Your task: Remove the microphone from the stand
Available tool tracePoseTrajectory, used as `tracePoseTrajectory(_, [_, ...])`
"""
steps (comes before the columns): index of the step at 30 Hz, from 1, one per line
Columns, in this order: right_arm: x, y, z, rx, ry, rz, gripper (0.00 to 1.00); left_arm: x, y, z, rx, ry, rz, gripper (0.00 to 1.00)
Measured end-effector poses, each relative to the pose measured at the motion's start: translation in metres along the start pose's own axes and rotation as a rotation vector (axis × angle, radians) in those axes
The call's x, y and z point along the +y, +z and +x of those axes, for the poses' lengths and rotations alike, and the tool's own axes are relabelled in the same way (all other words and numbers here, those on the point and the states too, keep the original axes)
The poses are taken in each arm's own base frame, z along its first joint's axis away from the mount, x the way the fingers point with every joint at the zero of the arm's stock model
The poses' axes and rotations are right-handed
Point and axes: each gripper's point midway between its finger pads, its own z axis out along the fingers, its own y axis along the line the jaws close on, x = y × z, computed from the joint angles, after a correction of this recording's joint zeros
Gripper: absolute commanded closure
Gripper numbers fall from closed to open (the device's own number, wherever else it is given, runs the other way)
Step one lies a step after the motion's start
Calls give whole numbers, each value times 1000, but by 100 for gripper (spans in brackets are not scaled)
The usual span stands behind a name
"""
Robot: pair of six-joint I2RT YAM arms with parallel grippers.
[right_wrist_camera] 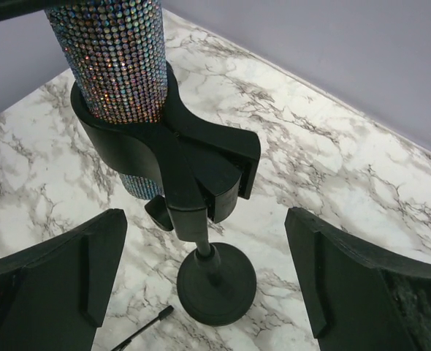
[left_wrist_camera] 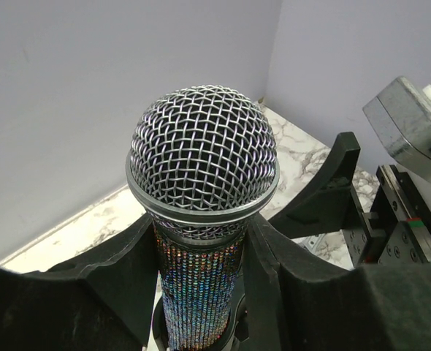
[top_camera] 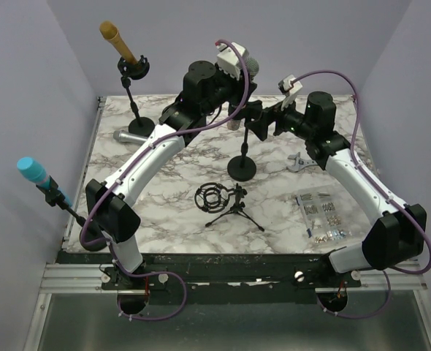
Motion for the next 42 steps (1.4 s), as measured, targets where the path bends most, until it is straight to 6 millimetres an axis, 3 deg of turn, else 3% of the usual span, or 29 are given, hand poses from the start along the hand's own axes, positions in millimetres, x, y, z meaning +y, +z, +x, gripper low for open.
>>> tracePoseTrajectory(8, [3,-6,-7,-25,0,-97,16,-5,-1,0,-6,10,55,100])
tracePoseTrajectory(13, [6,-1,-13,-35,-6,-147,18,-5,-1,0,-10,8,70,100])
tracePoseTrajectory(18, [7,7,-11,-26,-2,-182,37,-6,-1,-1,-12,6,82,100])
tracePoseTrajectory(20, [5,11,-10,-22,-2,-184,54,-6,-1,-1,-12,6,84,100])
tracePoseTrajectory(23, [2,12,-8,-21,-13,-184,99,-6,-1,-1,-13,2,86,100])
tracePoseTrajectory(35, [-5,11,-7,-24,-50,-149,99,-4,-3,3,10,-28,81,100])
tracePoseTrajectory(42, [-4,13,-7,-24,-52,-142,99,3,-9,-8,12,-8,41,100])
